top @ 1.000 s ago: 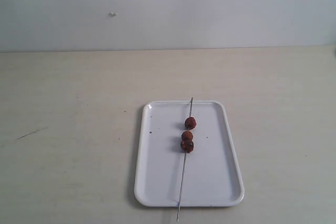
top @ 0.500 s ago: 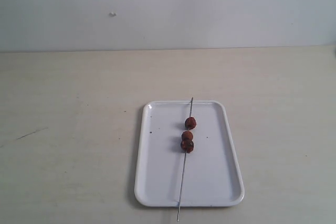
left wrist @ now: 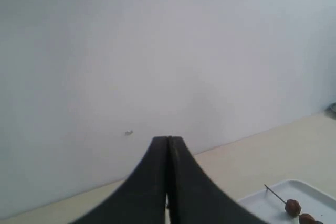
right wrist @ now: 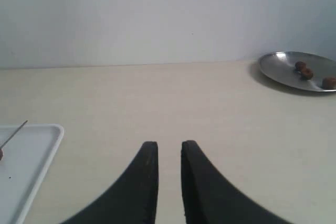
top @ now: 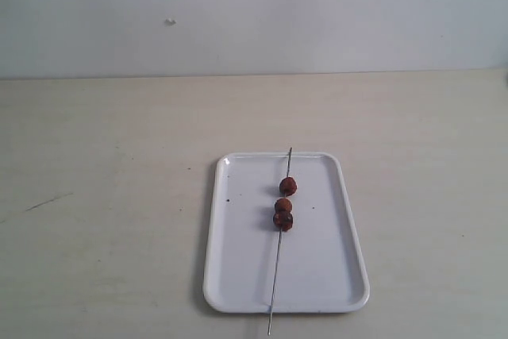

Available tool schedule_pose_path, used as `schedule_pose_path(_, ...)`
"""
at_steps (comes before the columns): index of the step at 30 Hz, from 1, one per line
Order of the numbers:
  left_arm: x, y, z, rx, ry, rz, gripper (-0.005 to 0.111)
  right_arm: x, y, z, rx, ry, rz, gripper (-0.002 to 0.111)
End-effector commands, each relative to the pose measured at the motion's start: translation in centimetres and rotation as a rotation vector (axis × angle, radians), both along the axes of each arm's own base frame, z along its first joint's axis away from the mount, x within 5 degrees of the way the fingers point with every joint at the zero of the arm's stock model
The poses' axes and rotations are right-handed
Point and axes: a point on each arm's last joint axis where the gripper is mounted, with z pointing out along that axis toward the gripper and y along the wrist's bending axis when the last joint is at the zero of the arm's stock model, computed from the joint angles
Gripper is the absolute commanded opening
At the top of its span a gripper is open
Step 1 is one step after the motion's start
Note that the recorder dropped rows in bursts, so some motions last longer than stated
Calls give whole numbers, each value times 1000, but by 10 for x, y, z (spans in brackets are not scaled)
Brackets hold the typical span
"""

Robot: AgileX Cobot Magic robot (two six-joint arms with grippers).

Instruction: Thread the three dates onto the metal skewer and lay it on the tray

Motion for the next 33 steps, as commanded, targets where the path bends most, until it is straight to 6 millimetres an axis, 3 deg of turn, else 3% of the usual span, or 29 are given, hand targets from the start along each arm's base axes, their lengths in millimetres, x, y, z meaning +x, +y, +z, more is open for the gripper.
schedule_pose_path(1,0,0,-3,-74,60,-21,0,0,0,-1,-5,-5,-7,17)
schedule_pose_path(4,4,12,-1,-370,127,59,0,0,0,-1,-5,-5,-7,17)
schedule_pose_path(5,4,11,-1,-372,125,53,0,0,0,-1,-5,-5,-7,17)
schedule_pose_path(13,6,5,-21,-260,245,30,0,0,0,-1,-1,-6,-7,17)
schedule_pose_path(20,6,8,-42,20,381,121,0,0,0,-1,-1,-6,-7,17)
schedule_pose_path(28,7,18,-48,-39,457,330,0,0,0,-1,-1,-6,-7,17)
schedule_pose_path(33,6,20,-52,-44,490,361,0,0,0,-1,-1,-6,-7,17)
